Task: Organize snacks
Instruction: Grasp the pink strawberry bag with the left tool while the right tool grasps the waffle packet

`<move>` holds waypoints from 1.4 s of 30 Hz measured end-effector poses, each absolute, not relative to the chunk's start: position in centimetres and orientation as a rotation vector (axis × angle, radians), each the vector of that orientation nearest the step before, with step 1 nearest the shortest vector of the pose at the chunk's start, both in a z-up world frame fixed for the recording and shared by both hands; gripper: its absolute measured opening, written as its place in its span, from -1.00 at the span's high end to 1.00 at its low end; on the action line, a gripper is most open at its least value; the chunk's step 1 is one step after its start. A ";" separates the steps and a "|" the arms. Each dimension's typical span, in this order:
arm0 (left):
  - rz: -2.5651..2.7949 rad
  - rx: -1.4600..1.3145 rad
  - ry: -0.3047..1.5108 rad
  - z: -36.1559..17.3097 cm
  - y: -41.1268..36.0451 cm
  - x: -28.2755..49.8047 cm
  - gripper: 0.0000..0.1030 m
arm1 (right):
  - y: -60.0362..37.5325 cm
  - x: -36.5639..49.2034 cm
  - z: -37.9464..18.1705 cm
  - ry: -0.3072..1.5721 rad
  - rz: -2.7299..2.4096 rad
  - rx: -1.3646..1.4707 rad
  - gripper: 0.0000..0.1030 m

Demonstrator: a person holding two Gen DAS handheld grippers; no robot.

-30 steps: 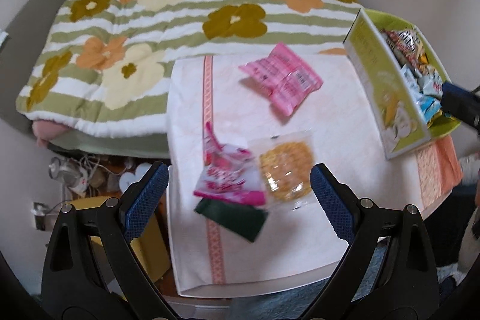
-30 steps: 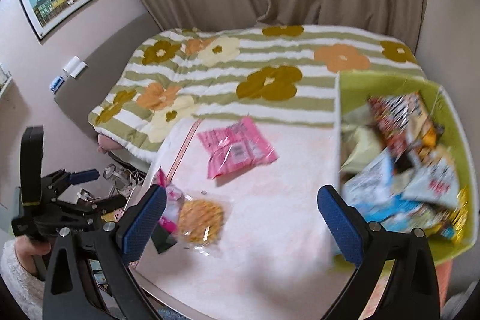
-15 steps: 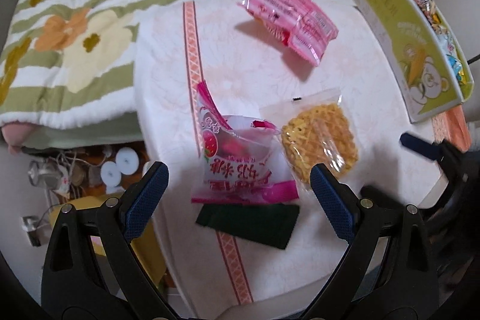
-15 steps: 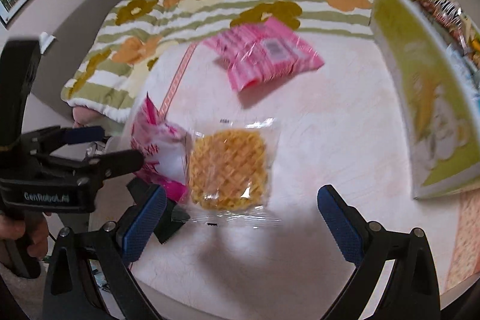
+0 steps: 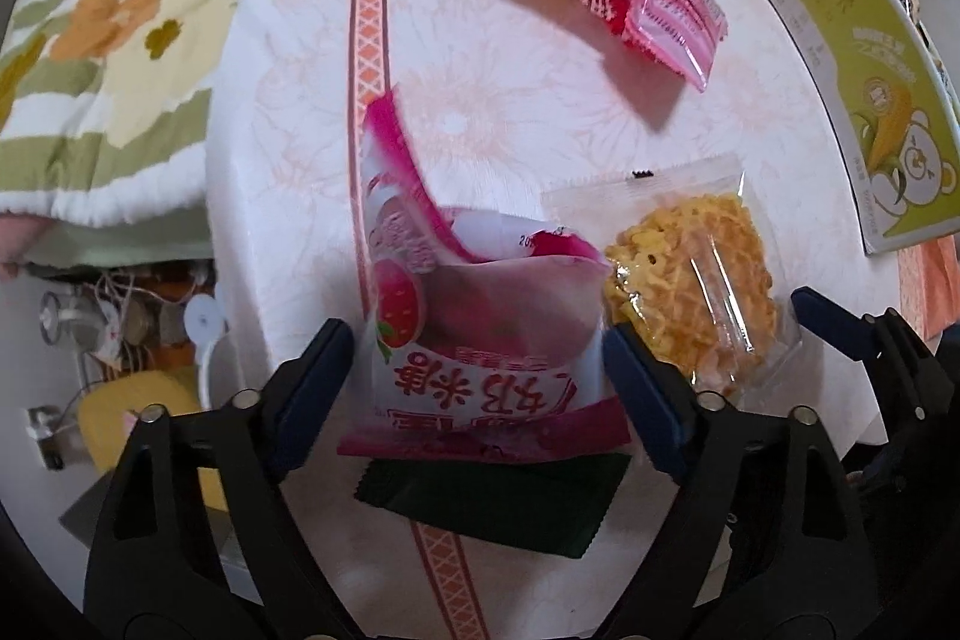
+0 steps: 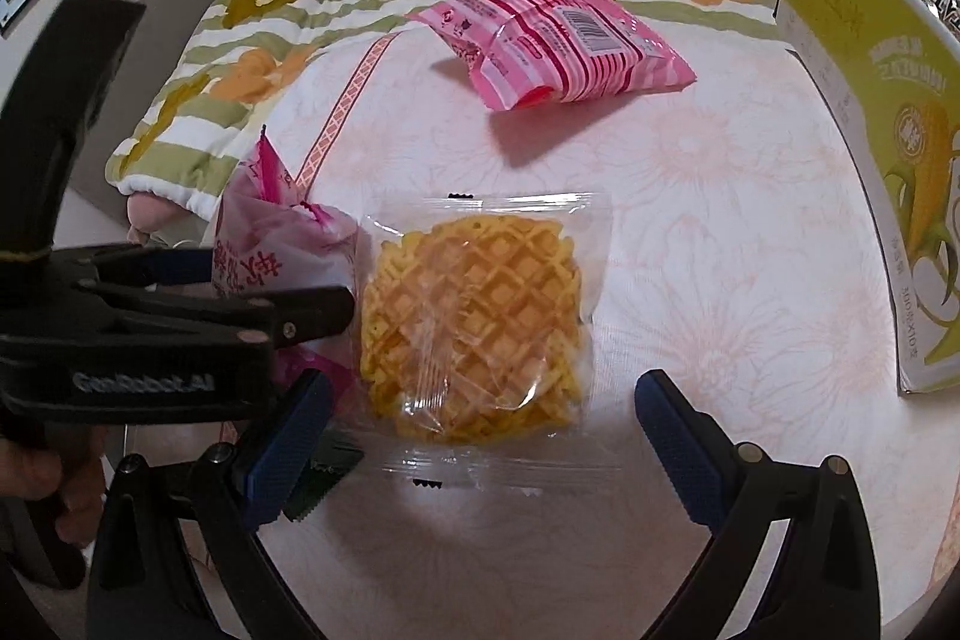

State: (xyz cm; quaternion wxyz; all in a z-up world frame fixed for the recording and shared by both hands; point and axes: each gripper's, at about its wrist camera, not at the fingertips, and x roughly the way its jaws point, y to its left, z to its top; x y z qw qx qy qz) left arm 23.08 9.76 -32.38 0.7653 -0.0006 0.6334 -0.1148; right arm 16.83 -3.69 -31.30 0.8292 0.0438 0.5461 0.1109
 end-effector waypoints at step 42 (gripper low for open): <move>-0.208 -0.012 1.210 -26.5 12.8 21.1 0.01 | -0.6 18.0 -30.4 1.085 0.198 -0.090 -0.41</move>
